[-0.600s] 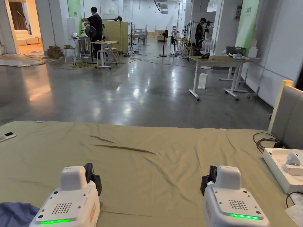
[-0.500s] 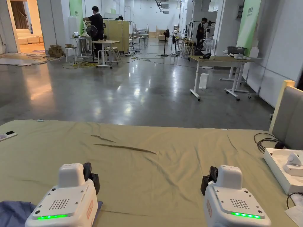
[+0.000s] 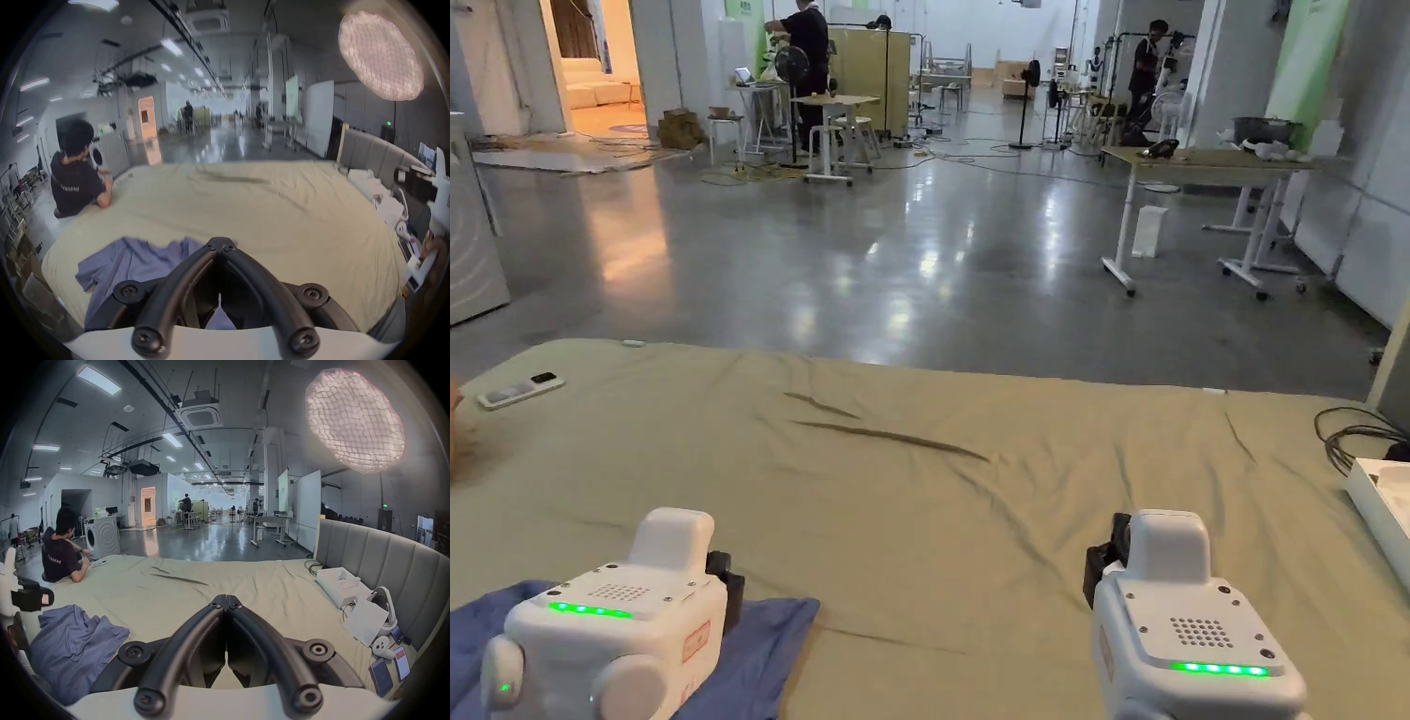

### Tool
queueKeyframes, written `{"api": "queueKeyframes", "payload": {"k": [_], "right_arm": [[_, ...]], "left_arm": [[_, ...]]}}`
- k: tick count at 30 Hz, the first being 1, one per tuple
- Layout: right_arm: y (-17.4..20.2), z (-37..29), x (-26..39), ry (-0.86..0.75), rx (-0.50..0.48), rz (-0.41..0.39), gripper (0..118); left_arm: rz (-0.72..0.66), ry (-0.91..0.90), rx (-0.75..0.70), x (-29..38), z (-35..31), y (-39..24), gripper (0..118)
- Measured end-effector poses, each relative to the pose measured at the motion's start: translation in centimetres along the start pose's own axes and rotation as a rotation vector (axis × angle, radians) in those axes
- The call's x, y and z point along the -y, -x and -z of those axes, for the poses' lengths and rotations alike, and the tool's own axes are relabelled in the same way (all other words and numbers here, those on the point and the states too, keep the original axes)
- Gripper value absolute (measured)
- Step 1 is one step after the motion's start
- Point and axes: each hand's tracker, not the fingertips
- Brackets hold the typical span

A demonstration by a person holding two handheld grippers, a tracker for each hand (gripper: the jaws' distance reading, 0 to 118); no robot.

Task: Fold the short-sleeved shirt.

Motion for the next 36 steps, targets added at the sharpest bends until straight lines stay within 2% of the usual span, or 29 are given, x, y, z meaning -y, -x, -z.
{"api": "queueKeyframes", "payload": {"k": [3,6,7,8,9,11,15,17,23,25,26,28,31,32,33,35,36], "right_arm": [[1.0,0.6,0.8,0.033,-0.027,-0.005,0],[1.8,1.3,1.6,0.060,-0.042,-0.008,0],[2.1,1.5,1.9,0.072,-0.048,-0.009,0],[2.2,1.6,2.2,0.081,-0.053,-0.010,0],[2.4,1.8,2.4,0.092,-0.056,-0.012,0],[2.7,2.1,2.9,0.107,-0.060,-0.015,0],[3.1,2.7,3.7,0.137,-0.061,-0.017,0],[3.1,2.9,4.1,0.151,-0.061,-0.022,0],[3.2,3.2,4.9,0.183,-0.055,-0.038,0],[3.1,3.3,5.2,0.195,-0.054,-0.037,0],[3.1,3.3,5.4,0.200,-0.052,-0.037,0],[3.1,3.4,5.7,0.210,-0.051,-0.039,0],[3.0,3.6,5.9,0.221,-0.049,-0.035,0],[3.0,3.5,5.8,0.224,-0.048,-0.031,0],[3.0,3.5,5.7,0.225,-0.047,-0.026,0],[3.1,3.5,5.7,0.225,-0.050,-0.021,0],[3.1,3.5,5.7,0.225,-0.051,-0.022,0]], "left_arm": [[-0.055,0.133,-0.013,2.2,1.1,3.4,2],[-0.052,0.213,-0.076,4.2,2.0,6.7,4],[-0.051,0.241,-0.107,4.9,2.4,7.8,14],[-0.066,0.261,-0.122,5.3,2.8,9.0,35],[-0.095,0.294,-0.151,5.8,3.1,10.3,35],[-0.157,0.356,-0.166,6.8,3.9,13.0,52],[-0.271,0.435,-0.164,8.3,5.9,16.6,68],[-0.299,0.495,-0.178,9.0,7.1,17.7,68],[-0.348,0.656,-0.086,12.3,11.2,18.5,68],[-0.290,0.693,-0.119,13.4,12.0,17.3,68],[-0.237,0.647,-0.134,13.3,11.6,16.5,68],[-0.185,0.613,-0.174,13.1,11.3,15.4,57],[-0.150,0.612,-0.146,12.9,11.0,14.4,33],[-0.143,0.612,-0.148,12.9,11.0,14.3,22],[-0.144,0.611,-0.148,12.9,11.0,14.5,3],[-0.139,0.605,-0.172,13.2,11.0,14.8,3],[-0.199,0.603,-0.125,13.4,10.9,15.1,3]]}}
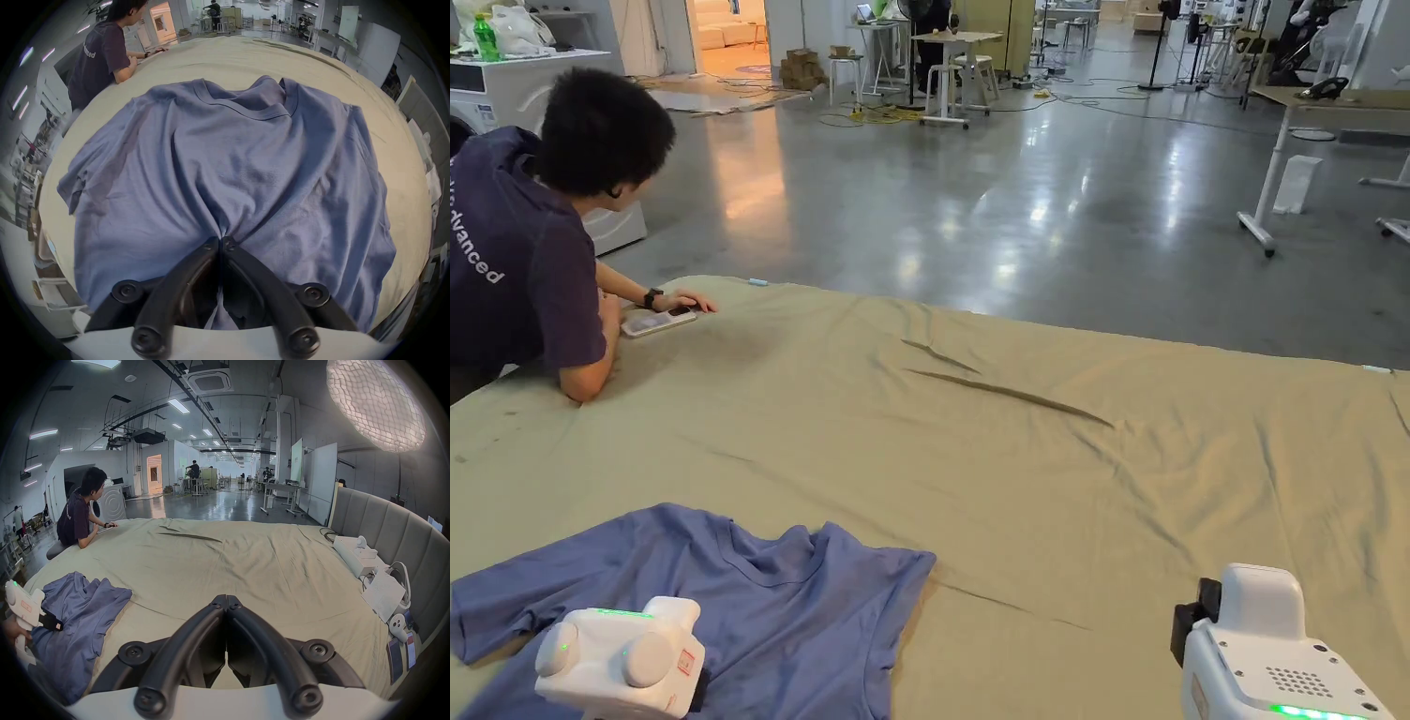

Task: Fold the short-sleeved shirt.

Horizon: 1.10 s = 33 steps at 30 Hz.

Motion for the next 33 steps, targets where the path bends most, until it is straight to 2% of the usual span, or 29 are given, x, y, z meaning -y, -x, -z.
{"api": "queueKeyframes", "payload": {"k": [4,5,8,12,16,19,26,27,33], "right_arm": [[0.0,-0.1,0.0,-0.004,-0.002,-0.005,0],[-0.1,-0.2,0.0,-0.005,-0.001,-0.005,0],[-0.2,-0.2,0.0,-0.006,0.001,-0.005,0],[-0.4,-0.3,0.0,-0.005,0.000,0.007,0],[-0.8,-0.7,-0.3,-0.014,0.005,0.013,0],[-1.4,-1.1,-0.6,-0.026,0.012,0.018,0],[-3.5,-2.3,-1.6,-0.064,0.041,0.031,0],[-4.0,-2.6,-1.8,-0.073,0.047,0.036,0],[-6.8,-4.4,-2.7,-0.115,0.091,0.056,0]], "left_arm": [[-0.050,-0.092,0.045,0.8,-1.2,1.2,2],[-0.006,-0.131,0.042,0.6,-1.6,1.2,2],[0.003,-0.226,0.045,0.6,-3.8,1.2,2],[-0.067,-0.320,0.130,-0.6,-6.9,1.0,2],[-0.028,-0.428,0.152,-2.7,-10.6,-0.9,2],[-0.032,-0.458,0.223,-4.1,-12.8,-3.0,2],[0.086,-0.607,0.328,-7.8,-19.0,-9.8,2],[0.132,-0.665,0.307,-8.3,-19.7,-10.7,2],[0.227,-0.722,0.429,-10.9,-23.4,-18.9,2]]}}
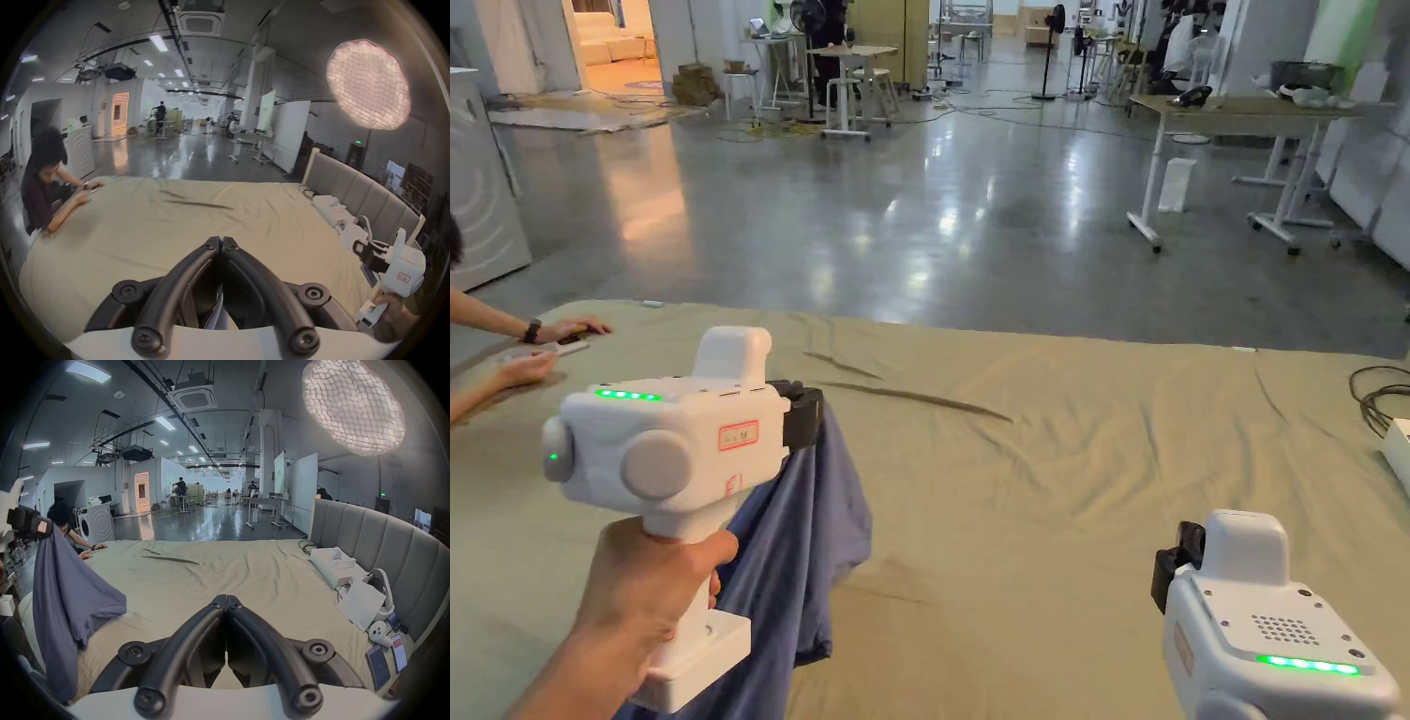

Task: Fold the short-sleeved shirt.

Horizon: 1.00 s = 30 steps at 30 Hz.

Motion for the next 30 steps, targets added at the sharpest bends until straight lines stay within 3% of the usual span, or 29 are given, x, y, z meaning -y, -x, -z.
{"api": "queueKeyframes", "payload": {"k": [6,13,24,26,27,28,30], "right_arm": [[-3.5,-1.6,-0.9,-0.036,0.064,0.014,0],[-7.7,-3.3,-0.6,-0.045,0.158,0.026,0],[-10.8,-3.7,1.0,0.011,0.216,0.048,0],[-10.6,-3.7,1.0,0.017,0.213,0.048,0],[-10.4,-3.7,1.0,0.015,0.207,0.044,0],[-10.2,-3.8,0.9,0.012,0.203,0.041,0],[-9.9,-3.9,0.5,0.004,0.190,0.033,0]], "left_arm": [[0.005,0.015,0.186,-1.6,3.9,-8.0,2],[0.046,0.156,0.362,2.4,8.9,-16.8,2],[0.061,0.340,0.436,11.2,11.6,-21.3,3],[0.091,0.352,0.422,11.8,11.2,-21.3,16],[0.105,0.359,0.414,11.9,10.9,-21.2,40],[0.106,0.356,0.414,11.8,10.6,-20.8,52],[0.100,0.341,0.414,11.7,9.4,-19.6,53]]}}
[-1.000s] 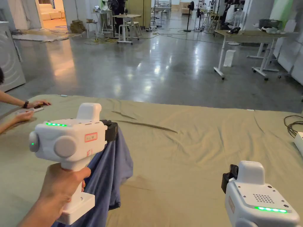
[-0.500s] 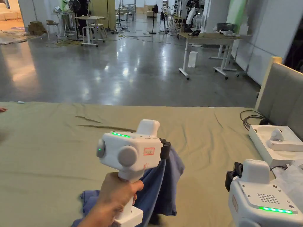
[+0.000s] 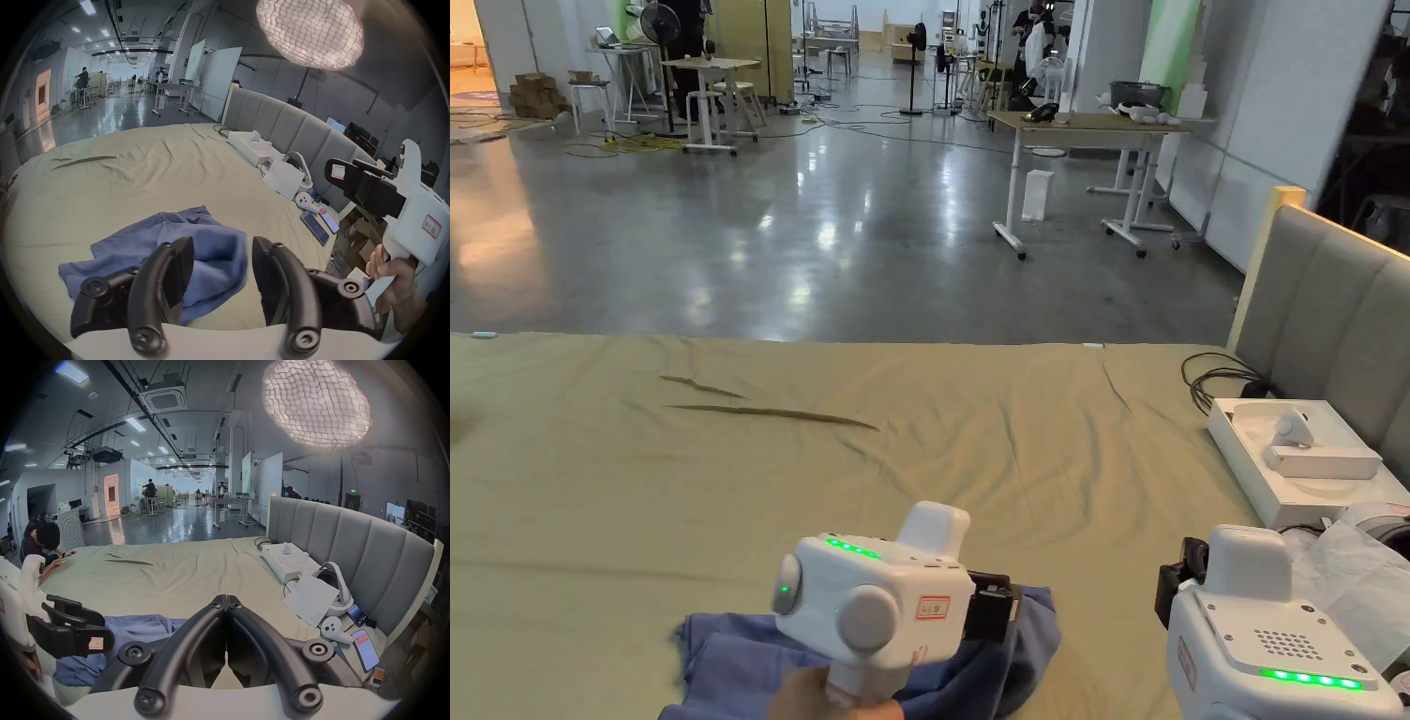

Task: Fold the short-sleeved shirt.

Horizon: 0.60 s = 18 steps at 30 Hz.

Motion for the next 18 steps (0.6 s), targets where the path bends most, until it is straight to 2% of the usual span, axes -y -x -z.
{"api": "queueKeyframes", "payload": {"k": [5,13,14,15,16,18], "right_arm": [[1.4,-0.1,-1.3,-0.024,-0.045,-0.021,0],[4.3,-0.2,-2.0,-0.067,-0.094,-0.042,0],[4.6,-0.3,-2.0,-0.075,-0.102,-0.040,0],[4.9,-0.3,-1.9,-0.082,-0.106,-0.041,0],[5.3,-0.4,-1.9,-0.091,-0.110,-0.044,0],[5.9,-0.4,-1.9,-0.102,-0.113,-0.044,0]], "left_arm": [[-0.013,-0.162,-0.139,0.2,-5.1,2.2,53],[-0.102,-0.436,-0.494,1.6,-13.5,6.4,52],[-0.093,-0.465,-0.529,1.9,-14.4,6.6,45],[-0.079,-0.485,-0.567,2.2,-15.0,6.7,24],[-0.071,-0.484,-0.613,2.4,-15.5,6.9,12],[-0.081,-0.491,-0.625,3.0,-16.4,7.3,2]]}}
